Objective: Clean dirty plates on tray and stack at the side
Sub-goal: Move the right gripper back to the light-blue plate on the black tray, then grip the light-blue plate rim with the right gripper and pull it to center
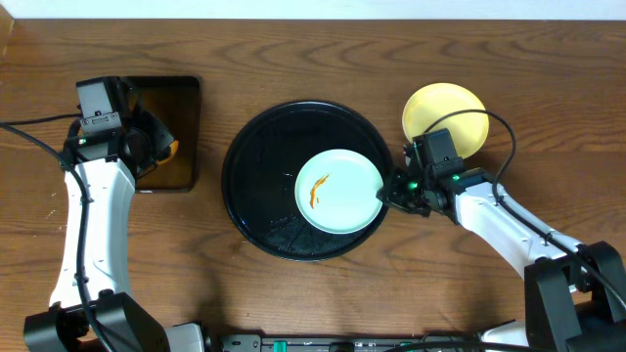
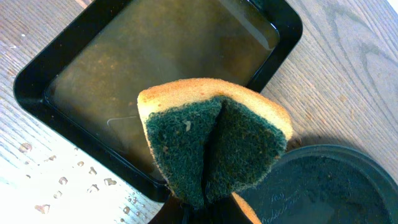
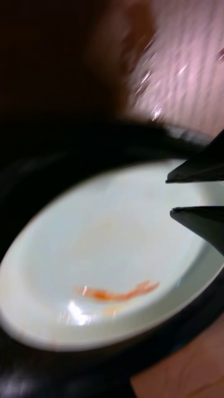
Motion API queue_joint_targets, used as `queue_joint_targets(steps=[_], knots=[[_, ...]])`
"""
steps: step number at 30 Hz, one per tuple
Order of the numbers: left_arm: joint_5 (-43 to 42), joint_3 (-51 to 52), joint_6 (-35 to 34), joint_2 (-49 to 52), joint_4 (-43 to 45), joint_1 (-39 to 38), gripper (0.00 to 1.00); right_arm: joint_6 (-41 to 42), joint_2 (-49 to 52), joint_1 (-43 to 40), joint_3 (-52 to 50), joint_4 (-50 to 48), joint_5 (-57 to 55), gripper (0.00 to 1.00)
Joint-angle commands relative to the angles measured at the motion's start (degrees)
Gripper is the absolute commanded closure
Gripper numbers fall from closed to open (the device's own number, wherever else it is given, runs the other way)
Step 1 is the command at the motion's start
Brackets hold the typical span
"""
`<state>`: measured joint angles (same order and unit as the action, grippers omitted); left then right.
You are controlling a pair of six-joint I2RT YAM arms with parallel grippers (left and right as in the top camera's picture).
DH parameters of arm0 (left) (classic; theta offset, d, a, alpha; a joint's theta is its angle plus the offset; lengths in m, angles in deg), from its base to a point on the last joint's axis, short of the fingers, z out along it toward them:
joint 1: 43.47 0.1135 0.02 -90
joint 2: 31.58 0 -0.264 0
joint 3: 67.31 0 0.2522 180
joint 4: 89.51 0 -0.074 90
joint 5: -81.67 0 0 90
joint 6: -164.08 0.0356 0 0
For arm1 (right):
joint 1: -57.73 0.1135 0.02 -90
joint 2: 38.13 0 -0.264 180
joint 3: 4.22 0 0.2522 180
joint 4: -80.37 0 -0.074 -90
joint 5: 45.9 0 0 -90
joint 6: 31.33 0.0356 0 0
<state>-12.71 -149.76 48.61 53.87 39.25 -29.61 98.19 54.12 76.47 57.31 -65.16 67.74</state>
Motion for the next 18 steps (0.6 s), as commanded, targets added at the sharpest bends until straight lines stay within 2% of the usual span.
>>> queue_joint_targets(steps=[1, 6, 10, 13, 18], knots=[[-0.13, 0.35, 0.37, 0.44, -0.04, 0.26, 0.92, -1.44, 0.02, 0.48, -0.20, -2.51, 2.40, 0.90], [-0.13, 0.35, 0.39, 0.44, -0.04, 0.26, 0.92, -2.01, 0.02, 0.46, 0.26, -3.39, 1.07, 0.87], [-0.13, 0.35, 0.37, 0.44, -0.04, 0.26, 0.92, -7.74, 0.02, 0.48, 5.38, 7.98, -6.80, 0.76], [-0.13, 0.33, 0.37, 0.44, 0.00, 0.26, 0.92, -11.45, 0.02, 0.48, 10.75, 15.19, -9.46, 0.72], [-0.13, 0.33, 0.39, 0.44, -0.22, 0.26, 0.92, -9.09, 0.20, 0.48, 13.20, 18.12, -10.73, 0.78]])
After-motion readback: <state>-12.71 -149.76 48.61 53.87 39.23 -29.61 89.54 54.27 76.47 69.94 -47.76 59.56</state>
